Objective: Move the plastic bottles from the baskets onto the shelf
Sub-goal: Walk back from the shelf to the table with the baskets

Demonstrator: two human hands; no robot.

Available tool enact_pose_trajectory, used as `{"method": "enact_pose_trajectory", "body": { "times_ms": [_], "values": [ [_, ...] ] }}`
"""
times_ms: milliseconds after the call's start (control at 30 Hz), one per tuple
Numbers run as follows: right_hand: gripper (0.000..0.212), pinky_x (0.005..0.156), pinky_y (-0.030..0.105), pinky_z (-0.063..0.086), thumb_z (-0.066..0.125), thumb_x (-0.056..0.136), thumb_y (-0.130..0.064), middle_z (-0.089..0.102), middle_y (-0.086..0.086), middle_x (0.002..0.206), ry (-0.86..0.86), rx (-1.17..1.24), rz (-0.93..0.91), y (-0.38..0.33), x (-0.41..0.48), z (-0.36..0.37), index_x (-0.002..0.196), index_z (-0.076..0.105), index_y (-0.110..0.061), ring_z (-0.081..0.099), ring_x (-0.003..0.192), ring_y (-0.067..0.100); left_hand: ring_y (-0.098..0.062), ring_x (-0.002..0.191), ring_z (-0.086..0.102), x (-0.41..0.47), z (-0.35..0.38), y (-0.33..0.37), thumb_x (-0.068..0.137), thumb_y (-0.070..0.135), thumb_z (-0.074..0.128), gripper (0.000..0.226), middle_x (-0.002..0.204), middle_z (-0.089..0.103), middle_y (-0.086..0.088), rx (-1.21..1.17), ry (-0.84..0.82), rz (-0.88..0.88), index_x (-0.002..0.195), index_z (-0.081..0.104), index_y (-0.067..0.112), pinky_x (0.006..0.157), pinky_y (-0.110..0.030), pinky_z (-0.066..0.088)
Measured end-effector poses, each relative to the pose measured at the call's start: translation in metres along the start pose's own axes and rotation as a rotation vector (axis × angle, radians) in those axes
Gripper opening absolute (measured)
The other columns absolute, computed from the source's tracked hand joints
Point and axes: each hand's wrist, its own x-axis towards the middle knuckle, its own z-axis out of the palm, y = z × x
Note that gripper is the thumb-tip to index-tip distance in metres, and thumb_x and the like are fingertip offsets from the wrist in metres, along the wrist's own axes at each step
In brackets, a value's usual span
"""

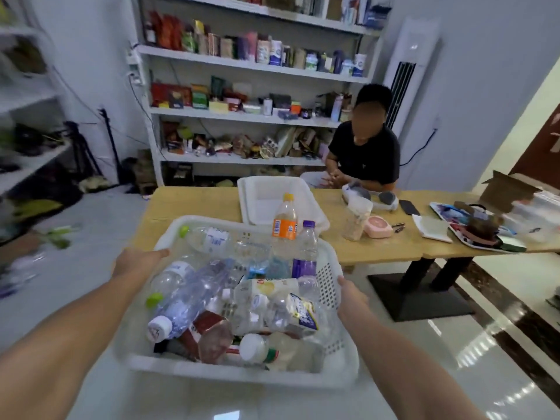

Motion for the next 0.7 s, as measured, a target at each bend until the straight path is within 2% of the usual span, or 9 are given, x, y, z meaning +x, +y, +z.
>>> {"method": "enact_pose_trajectory", "body": {
  "times_ms": [100,200,300,333,400,467,533,600,700],
  "values": [
    [0.069,0.087,0.039,0.047,0.074,0.080,-0.039,0.058,0.018,0.120,-0.004,-0.034,-0.024,-0.003,-0.005,0.049,0.131,0.051,0.002,0.058,0.105,0.033,-0.034,0.083,0.061,0.033,-0.025,-0.018,0.068,0.044,0.082,0.060,0.101,0.065,-0.020,-0.049,0.048,-0.030,0.103,0.064,-0.001,0.070,-0.037,0.047],
    [0.067,0.079,0.036,0.045,0.072,0.078,-0.045,0.059,0.014,0.106,-0.064,-0.084,-0.072,0.001,-0.013,0.095,0.125,0.056,0.000,0.058,0.090,0.029,-0.027,0.069,0.054,0.069,-0.052,-0.039,0.065,0.048,0.083,0.067,0.091,0.061,-0.015,-0.079,0.069,-0.061,0.104,0.064,-0.003,0.064,-0.035,0.042],
    [0.069,0.089,0.043,0.052,0.073,0.076,-0.041,0.064,0.014,0.112,-0.132,-0.076,-0.050,0.011,-0.019,0.143,0.128,0.053,0.000,0.064,0.094,0.030,-0.028,0.074,0.057,0.111,-0.079,-0.055,0.063,0.050,0.082,0.069,0.100,0.064,-0.015,-0.096,0.070,-0.061,0.107,0.063,0.001,0.062,-0.033,0.040],
    [0.068,0.088,0.043,0.053,0.074,0.075,-0.039,0.065,0.014,0.107,-0.134,-0.057,-0.048,0.018,-0.022,0.159,0.127,0.053,0.000,0.065,0.091,0.029,-0.026,0.069,0.053,0.125,-0.089,-0.059,0.063,0.050,0.083,0.068,0.097,0.062,-0.013,-0.094,0.076,-0.051,0.107,0.063,0.002,0.060,-0.033,0.038],
    [0.062,0.076,0.037,0.055,0.076,0.075,-0.038,0.065,0.010,0.091,-0.098,-0.027,-0.031,0.030,-0.037,0.188,0.121,0.056,-0.002,0.065,0.079,0.025,-0.023,0.066,0.047,0.153,-0.108,-0.069,0.062,0.050,0.083,0.069,0.095,0.061,-0.013,-0.084,0.079,-0.055,0.107,0.063,0.002,0.061,-0.032,0.038],
    [0.059,0.075,0.036,0.057,0.076,0.075,-0.038,0.067,0.010,0.091,-0.094,-0.014,0.000,0.043,-0.054,0.216,0.118,0.057,-0.004,0.067,0.081,0.024,-0.026,0.075,0.052,0.183,-0.127,-0.078,0.062,0.051,0.083,0.074,0.105,0.064,-0.017,-0.087,0.059,-0.069,0.111,0.061,0.000,0.066,-0.033,0.040],
    [0.062,0.084,0.042,0.057,0.076,0.076,-0.036,0.068,0.012,0.102,-0.100,0.010,0.027,0.054,-0.068,0.243,0.124,0.055,-0.003,0.069,0.090,0.027,-0.032,0.090,0.060,0.213,-0.144,-0.083,0.062,0.051,0.084,0.080,0.115,0.063,-0.019,-0.085,0.045,-0.077,0.117,0.058,-0.001,0.071,-0.033,0.041],
    [0.065,0.088,0.045,0.055,0.075,0.078,-0.033,0.066,0.013,0.108,-0.076,0.022,0.029,0.063,-0.077,0.269,0.131,0.052,-0.003,0.067,0.093,0.031,-0.037,0.103,0.061,0.241,-0.158,-0.085,0.062,0.049,0.084,0.084,0.121,0.061,-0.021,-0.071,0.036,-0.082,0.122,0.055,-0.002,0.075,-0.035,0.042],
    [0.067,0.086,0.041,0.053,0.074,0.078,-0.037,0.064,0.014,0.109,-0.037,-0.006,0.048,0.072,-0.086,0.304,0.132,0.050,-0.004,0.063,0.092,0.030,-0.037,0.100,0.062,0.283,-0.167,-0.088,0.064,0.049,0.083,0.079,0.117,0.062,-0.022,-0.040,0.011,-0.065,0.118,0.057,-0.003,0.074,-0.036,0.045]
  ]
}}
